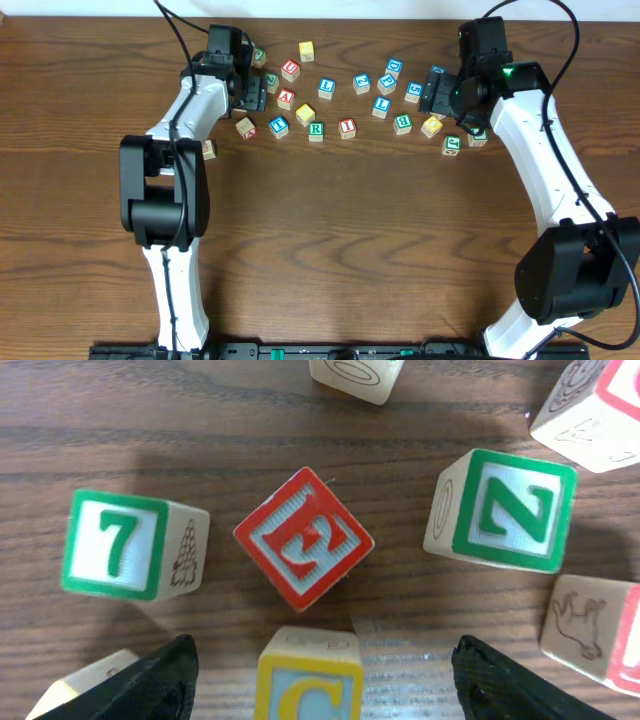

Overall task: Spell out CORL
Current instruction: 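Lower the left gripper and close it on the yellow C block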

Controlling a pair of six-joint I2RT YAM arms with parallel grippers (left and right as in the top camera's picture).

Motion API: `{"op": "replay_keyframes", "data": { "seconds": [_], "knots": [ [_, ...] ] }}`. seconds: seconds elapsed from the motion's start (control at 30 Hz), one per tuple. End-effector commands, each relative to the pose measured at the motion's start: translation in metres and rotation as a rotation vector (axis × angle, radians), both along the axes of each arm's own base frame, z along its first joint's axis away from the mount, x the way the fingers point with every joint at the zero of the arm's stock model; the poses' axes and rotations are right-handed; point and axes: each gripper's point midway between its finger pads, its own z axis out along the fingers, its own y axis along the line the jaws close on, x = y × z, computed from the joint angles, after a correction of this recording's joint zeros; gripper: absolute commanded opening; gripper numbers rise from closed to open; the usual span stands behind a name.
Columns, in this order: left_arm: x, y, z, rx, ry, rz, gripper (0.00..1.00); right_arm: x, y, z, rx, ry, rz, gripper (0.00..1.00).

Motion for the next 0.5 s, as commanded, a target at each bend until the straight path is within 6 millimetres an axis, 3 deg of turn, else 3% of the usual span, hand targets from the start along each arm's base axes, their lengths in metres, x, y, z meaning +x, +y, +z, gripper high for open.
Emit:
{"op": "replay_keyframes", "data": {
  "seconds": [0.0, 0.47],
  "knots": [
    [0.0060, -0.0012, -0.0057, 0.002, -0.002, -0.009, 0.77, -0.0018, 0.0011, -0.0010, -0.008, 0.001, -0.009, 0.92],
    [0.0012, -0.0005, -0.0115, 0.006, 0.024, -0.008, 0.55, -0.0004, 0.0013, -0.0003, -0.007, -0.006, -0.009, 0.93]
  ]
}}
